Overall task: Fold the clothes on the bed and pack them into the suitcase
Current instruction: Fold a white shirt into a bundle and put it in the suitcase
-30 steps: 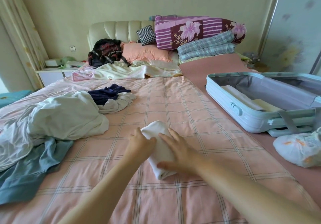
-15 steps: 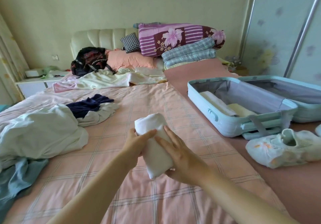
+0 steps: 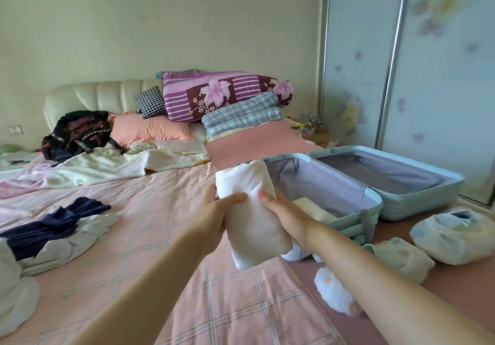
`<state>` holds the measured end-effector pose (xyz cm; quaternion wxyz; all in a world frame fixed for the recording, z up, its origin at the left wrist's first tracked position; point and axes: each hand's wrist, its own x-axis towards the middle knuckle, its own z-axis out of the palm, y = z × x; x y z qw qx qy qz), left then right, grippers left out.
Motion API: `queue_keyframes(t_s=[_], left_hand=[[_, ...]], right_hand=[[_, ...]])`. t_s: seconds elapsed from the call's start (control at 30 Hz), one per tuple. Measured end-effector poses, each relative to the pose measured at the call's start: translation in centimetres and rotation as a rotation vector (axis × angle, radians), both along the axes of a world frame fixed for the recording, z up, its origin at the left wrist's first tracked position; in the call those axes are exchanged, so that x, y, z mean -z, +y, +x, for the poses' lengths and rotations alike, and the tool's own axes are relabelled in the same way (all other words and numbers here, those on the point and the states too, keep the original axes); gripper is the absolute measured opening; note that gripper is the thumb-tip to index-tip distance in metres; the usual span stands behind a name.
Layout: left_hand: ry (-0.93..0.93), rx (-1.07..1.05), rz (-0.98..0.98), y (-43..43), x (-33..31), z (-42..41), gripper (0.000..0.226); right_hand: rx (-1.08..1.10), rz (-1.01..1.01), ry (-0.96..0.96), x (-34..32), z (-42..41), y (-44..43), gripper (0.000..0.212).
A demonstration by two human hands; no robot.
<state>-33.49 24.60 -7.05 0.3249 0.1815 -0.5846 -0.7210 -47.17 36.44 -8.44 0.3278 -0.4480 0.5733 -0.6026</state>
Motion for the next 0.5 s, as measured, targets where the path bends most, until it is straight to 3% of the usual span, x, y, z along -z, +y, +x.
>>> queue_keyframes(t_s=[0.1,0.2,0.27,0.37,0.5], left_hand=[[-0.001,0.02,-0.011,-0.4,-0.9,-3.8,0.067],[-0.101,0.07,-0.111,-1.1,-1.6,-7.7,0.05],[-0.243,0.041,-0.276,-1.6,-1.7,-10.6,0.048],[-0.472,-0.119,-0.526,-2.3,-1.5,-14.9,0.06],[-0.612,-0.113,-0.698,-2.5,0.5,-20.1,0.059]], right_hand=[[0.13,0.019,0.005,-1.2,-3.2,0.0,0.028],[0.266,0.048,0.017,-1.4,-6.5,-0.4,0.034],[0.375,0.078,0.089,-1.8,-8.8,-0.5,0.032],[0.54,0.11,0.3,-2.6,-13.2,-0.3,0.034],[0.704,0.274,0.707,-3.0,-20.1,-0.3,0.048]])
